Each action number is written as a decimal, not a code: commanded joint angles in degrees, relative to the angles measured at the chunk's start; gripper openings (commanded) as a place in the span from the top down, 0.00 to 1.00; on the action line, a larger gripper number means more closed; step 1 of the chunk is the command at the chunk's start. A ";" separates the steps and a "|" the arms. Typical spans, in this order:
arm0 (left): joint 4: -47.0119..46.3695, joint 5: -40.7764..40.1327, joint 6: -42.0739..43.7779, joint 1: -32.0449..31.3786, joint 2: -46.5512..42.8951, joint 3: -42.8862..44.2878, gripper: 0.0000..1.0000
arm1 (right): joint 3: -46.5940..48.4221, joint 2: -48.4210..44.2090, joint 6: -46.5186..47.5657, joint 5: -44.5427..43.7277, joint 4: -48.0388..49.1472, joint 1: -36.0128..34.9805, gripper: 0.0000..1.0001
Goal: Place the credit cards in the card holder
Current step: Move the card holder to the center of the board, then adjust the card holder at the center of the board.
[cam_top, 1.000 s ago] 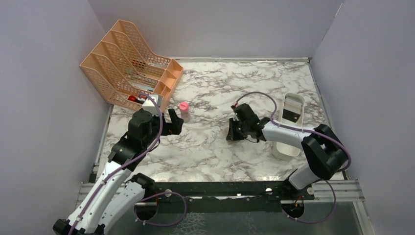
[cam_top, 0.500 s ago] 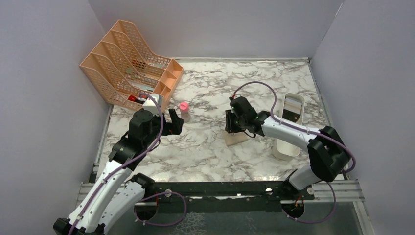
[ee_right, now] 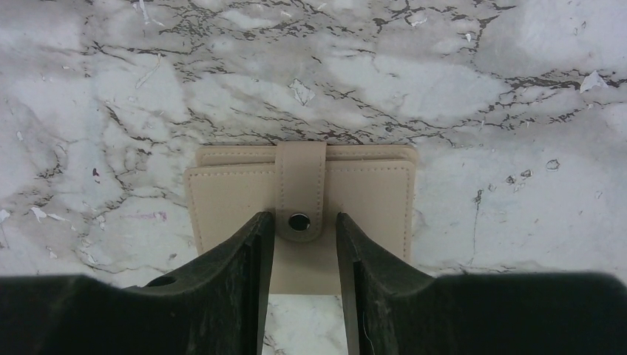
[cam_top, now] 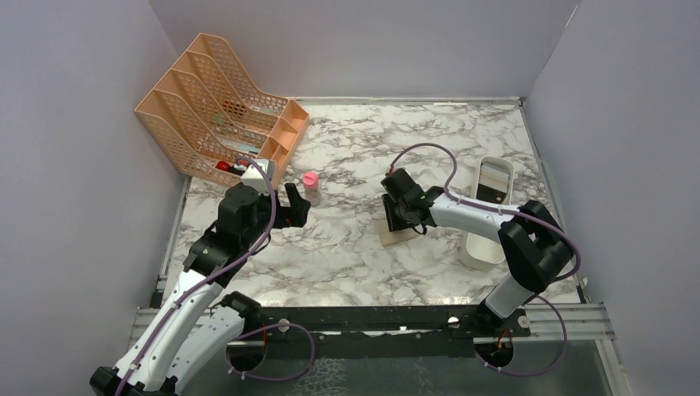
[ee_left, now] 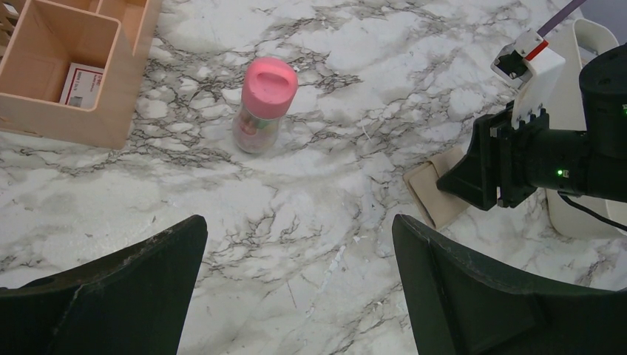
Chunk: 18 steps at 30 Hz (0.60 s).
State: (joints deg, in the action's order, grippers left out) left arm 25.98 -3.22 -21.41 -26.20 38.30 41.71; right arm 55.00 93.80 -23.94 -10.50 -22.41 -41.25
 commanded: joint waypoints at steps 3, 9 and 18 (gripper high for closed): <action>-0.32 1.41 0.11 0.44 0.78 0.31 0.02 | -0.11 1.43 -0.48 0.04 -0.78 -0.41 0.59; -0.37 1.59 0.08 0.41 1.28 0.32 0.02 | 0.83 3.27 -1.53 -1.23 -2.39 -0.76 0.72; -1.34 6.40 -2.56 0.44 6.87 1.35 0.09 | 0.96 -5.09 -5.15 2.74 -0.48 -0.76 0.99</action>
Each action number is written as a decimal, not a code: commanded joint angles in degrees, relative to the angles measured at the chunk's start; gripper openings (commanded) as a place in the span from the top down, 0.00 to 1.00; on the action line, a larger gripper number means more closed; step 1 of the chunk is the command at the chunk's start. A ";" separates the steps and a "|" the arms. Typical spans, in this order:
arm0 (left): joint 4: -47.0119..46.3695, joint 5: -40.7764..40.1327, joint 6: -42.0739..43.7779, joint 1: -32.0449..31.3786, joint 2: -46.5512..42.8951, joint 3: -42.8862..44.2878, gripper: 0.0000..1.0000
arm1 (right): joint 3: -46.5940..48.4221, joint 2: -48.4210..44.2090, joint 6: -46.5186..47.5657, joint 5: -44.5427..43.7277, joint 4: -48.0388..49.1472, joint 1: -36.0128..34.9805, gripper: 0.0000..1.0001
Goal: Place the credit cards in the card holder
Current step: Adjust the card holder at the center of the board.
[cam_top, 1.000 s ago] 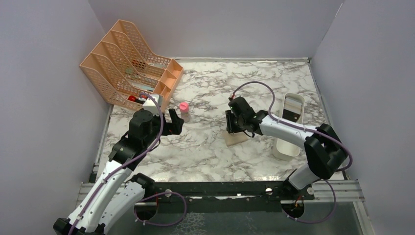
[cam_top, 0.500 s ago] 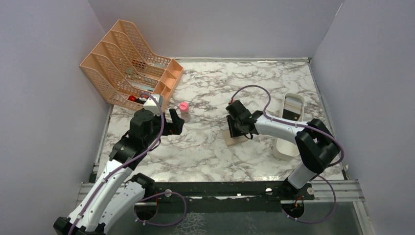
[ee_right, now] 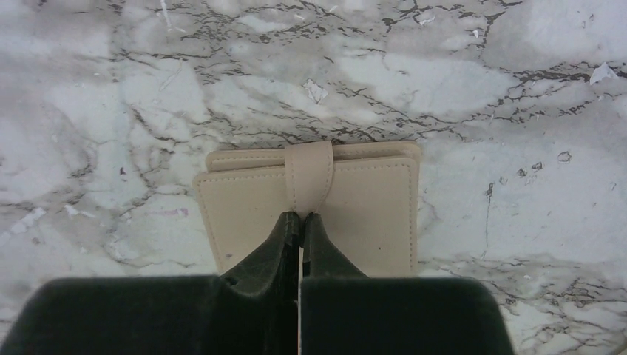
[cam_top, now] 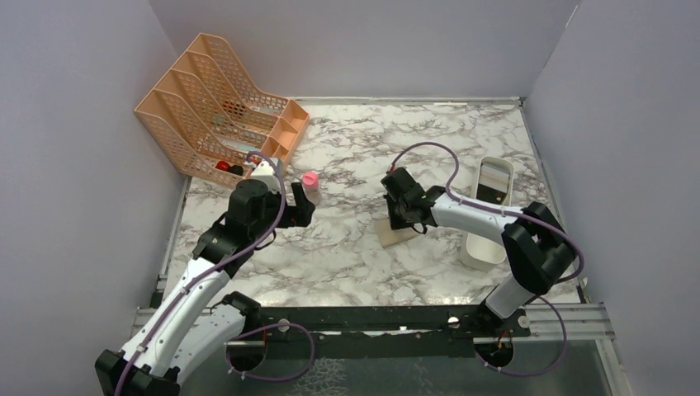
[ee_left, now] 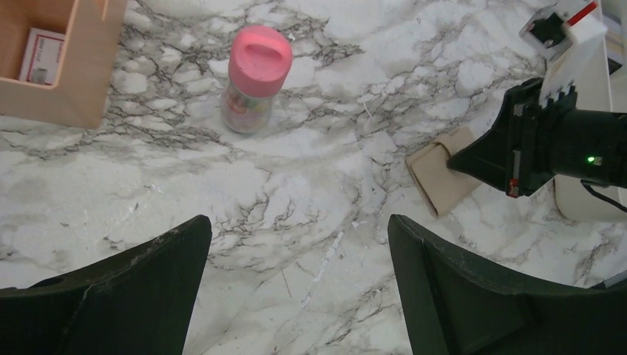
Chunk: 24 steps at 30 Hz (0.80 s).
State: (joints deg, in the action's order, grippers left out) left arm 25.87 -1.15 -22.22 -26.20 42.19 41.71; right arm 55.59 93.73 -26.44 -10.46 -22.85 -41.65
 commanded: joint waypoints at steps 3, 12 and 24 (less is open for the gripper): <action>-2.51 7.39 -3.93 0.44 6.13 2.52 0.11 | 0.22 -9.89 -4.77 4.42 0.79 -0.36 0.99; -6.56 22.47 -4.51 0.44 12.40 4.23 0.26 | -1.19 -22.25 -8.59 10.42 3.20 -0.36 0.99; -18.53 28.50 -4.92 0.19 14.31 -3.04 0.31 | -1.57 -32.91 -12.83 26.32 4.20 -0.36 0.99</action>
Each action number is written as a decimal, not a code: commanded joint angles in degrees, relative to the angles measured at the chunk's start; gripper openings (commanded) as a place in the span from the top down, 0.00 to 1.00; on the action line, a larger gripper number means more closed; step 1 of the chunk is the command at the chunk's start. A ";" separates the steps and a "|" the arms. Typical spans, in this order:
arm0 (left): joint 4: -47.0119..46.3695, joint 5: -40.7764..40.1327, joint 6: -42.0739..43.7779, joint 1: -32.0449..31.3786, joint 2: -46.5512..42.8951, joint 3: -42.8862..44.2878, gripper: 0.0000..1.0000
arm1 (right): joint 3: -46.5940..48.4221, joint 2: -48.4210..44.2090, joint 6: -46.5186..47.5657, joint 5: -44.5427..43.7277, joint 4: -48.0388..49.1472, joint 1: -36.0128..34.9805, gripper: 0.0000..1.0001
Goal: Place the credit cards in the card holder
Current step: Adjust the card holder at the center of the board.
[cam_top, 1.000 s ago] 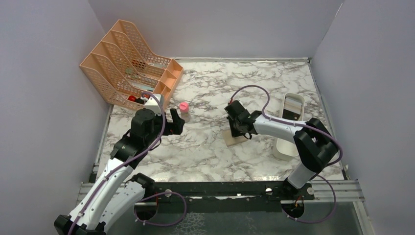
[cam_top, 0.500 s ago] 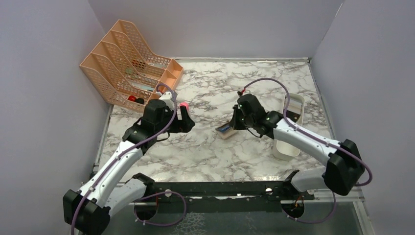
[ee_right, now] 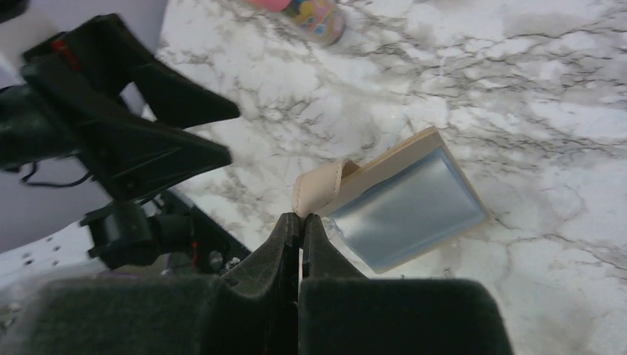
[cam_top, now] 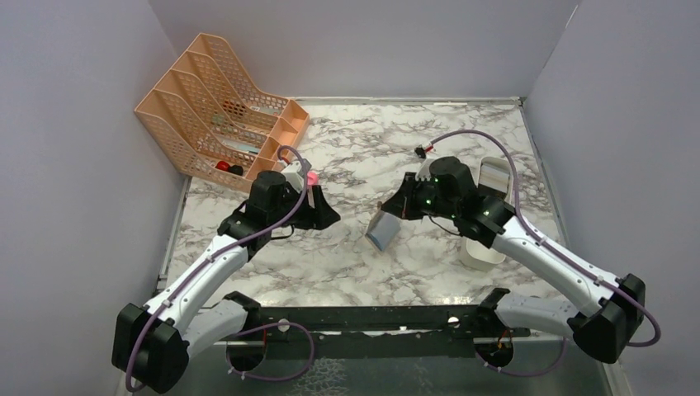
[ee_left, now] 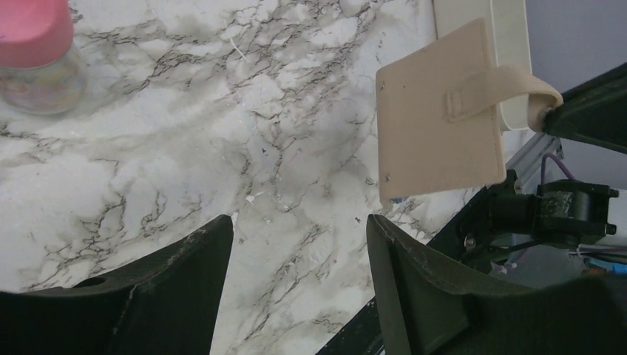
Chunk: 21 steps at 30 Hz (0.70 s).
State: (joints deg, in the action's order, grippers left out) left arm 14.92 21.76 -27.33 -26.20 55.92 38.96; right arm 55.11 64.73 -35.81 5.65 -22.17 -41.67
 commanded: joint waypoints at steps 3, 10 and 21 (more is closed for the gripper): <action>-12.14 9.71 4.04 -0.14 0.10 -1.16 0.32 | -5.03 -8.02 -10.92 14.02 8.94 -0.34 0.99; -16.36 5.75 3.02 -0.70 -3.26 -2.61 0.32 | -13.71 -19.15 -22.30 15.93 18.02 -0.32 0.99; -25.40 2.11 2.32 -1.01 -9.61 -10.17 0.32 | -16.72 -20.19 -23.55 11.99 16.70 -0.34 0.98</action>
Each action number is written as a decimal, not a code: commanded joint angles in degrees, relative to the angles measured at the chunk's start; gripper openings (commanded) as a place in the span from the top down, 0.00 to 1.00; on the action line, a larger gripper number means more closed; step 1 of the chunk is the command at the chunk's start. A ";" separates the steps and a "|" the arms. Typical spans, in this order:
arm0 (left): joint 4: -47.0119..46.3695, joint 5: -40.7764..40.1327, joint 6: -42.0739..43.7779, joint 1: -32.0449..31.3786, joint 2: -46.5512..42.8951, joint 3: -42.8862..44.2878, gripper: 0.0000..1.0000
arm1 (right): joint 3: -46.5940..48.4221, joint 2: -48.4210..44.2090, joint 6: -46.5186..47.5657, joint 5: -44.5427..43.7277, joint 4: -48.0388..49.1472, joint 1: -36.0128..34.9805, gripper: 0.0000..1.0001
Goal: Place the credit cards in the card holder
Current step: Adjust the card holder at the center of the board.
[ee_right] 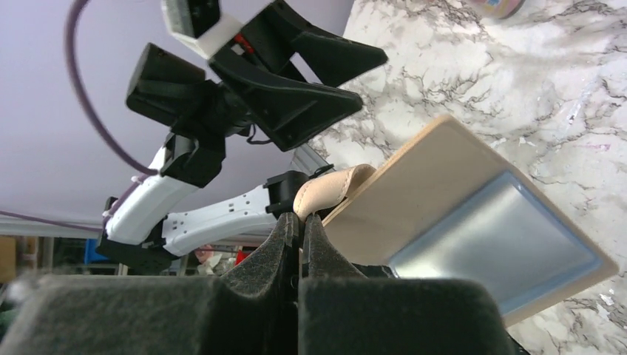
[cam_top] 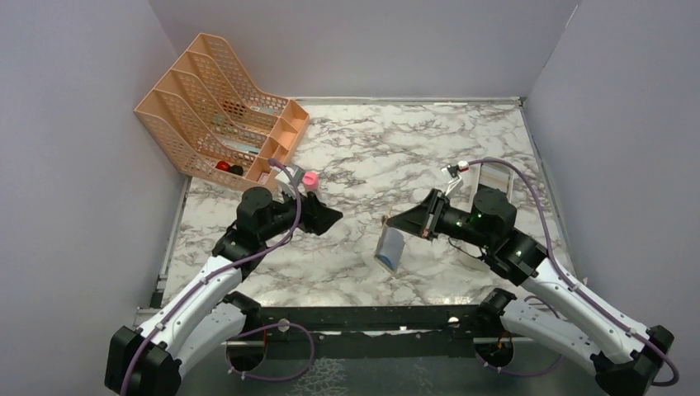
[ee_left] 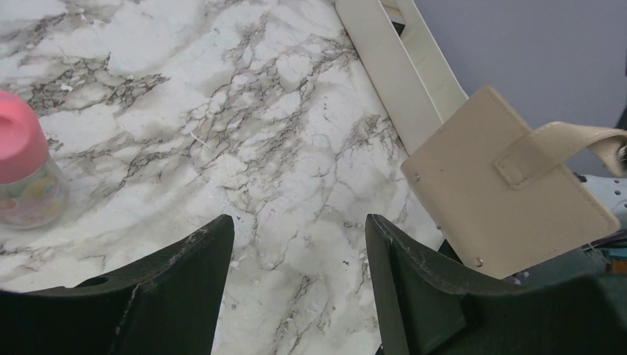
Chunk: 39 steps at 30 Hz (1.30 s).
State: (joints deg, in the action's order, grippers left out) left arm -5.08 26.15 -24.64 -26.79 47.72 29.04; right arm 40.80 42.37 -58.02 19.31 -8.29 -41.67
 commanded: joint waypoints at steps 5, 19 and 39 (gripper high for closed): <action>-3.57 -2.52 1.20 -0.54 -2.33 -0.74 0.32 | -3.01 11.60 3.79 -4.89 0.61 -0.34 0.96; -2.77 -6.23 -2.68 -2.91 3.43 3.13 0.33 | 4.29 33.76 26.08 2.13 1.58 -0.43 0.90; 1.76 -32.52 8.02 -24.61 13.94 9.34 0.36 | 2.60 28.19 29.24 -8.25 -5.21 6.66 0.32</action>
State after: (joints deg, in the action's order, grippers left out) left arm -3.07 0.89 -22.48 -46.87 58.00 35.55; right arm 43.99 70.78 -29.54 12.12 -11.77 -38.76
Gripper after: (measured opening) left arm 0.638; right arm 0.682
